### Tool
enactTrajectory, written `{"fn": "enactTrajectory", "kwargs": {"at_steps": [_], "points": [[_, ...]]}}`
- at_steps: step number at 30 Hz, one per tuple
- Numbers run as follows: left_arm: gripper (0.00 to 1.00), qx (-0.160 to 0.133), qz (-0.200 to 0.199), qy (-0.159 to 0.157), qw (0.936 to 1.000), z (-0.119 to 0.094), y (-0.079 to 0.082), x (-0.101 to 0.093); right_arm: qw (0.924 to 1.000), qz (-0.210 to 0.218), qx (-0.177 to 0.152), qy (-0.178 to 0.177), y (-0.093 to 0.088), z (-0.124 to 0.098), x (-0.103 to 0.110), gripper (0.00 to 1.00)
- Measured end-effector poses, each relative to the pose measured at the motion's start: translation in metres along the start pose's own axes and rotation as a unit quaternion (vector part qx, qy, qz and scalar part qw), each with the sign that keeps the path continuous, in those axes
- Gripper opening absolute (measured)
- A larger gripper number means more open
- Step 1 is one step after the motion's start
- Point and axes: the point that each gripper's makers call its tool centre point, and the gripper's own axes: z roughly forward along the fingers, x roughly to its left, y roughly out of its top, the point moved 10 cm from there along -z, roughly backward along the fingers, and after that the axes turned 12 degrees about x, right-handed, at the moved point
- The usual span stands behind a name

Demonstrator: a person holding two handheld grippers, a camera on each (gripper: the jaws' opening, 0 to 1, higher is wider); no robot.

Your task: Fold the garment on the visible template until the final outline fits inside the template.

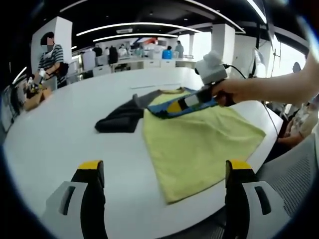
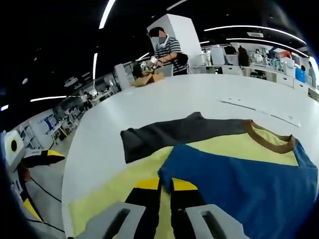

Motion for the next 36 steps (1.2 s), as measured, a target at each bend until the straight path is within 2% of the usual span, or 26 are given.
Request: {"fn": "enactTrajectory", "kwargs": {"at_steps": [2,4,8,11,12,15,18,24,30,33,36], "points": [[0.98,0.002,0.0,0.001,1.0,0.0,0.0,0.0,0.9999,-0.01,-0.001,0.001,0.001,0.001,0.002,0.16],[0.98,0.003,0.001,0.0,1.0,0.0,0.0,0.0,0.9998,-0.016,0.0,0.009,0.001,0.001,0.003,0.21],[0.99,0.003,0.003,0.0,1.0,0.0,0.001,-0.001,0.9996,-0.023,0.006,0.013,0.0,0.003,0.004,0.2],[0.99,0.002,0.002,-0.001,1.0,0.0,0.001,-0.001,0.9995,-0.028,-0.006,0.014,0.002,0.006,0.007,0.07],[0.99,0.002,0.002,0.0,1.0,-0.001,0.001,-0.001,0.9994,-0.029,-0.008,0.015,0.002,0.008,0.008,0.06],[0.98,0.005,-0.002,0.003,1.0,-0.002,-0.002,0.0,0.9993,-0.02,0.002,0.031,0.0,0.015,0.011,0.11],[0.98,0.006,-0.005,0.005,1.0,-0.003,-0.004,0.001,0.9993,-0.022,0.013,0.026,-0.003,0.019,0.012,0.11],[0.98,0.01,-0.005,0.007,0.9999,-0.003,-0.005,0.003,0.9992,-0.02,0.017,0.029,-0.005,0.023,0.015,0.13],[0.98,0.009,-0.003,0.005,0.9999,-0.001,-0.003,0.002,0.9991,-0.001,0.014,0.041,-0.004,0.024,0.017,0.16],[0.99,0.008,-0.003,0.004,1.0,0.0,-0.003,0.001,0.9988,0.004,0.014,0.047,-0.003,0.022,0.018,0.2],[0.99,0.009,-0.002,0.002,1.0,0.001,-0.003,0.0,0.9991,0.002,0.003,0.043,0.0,0.02,0.02,0.33]]}}
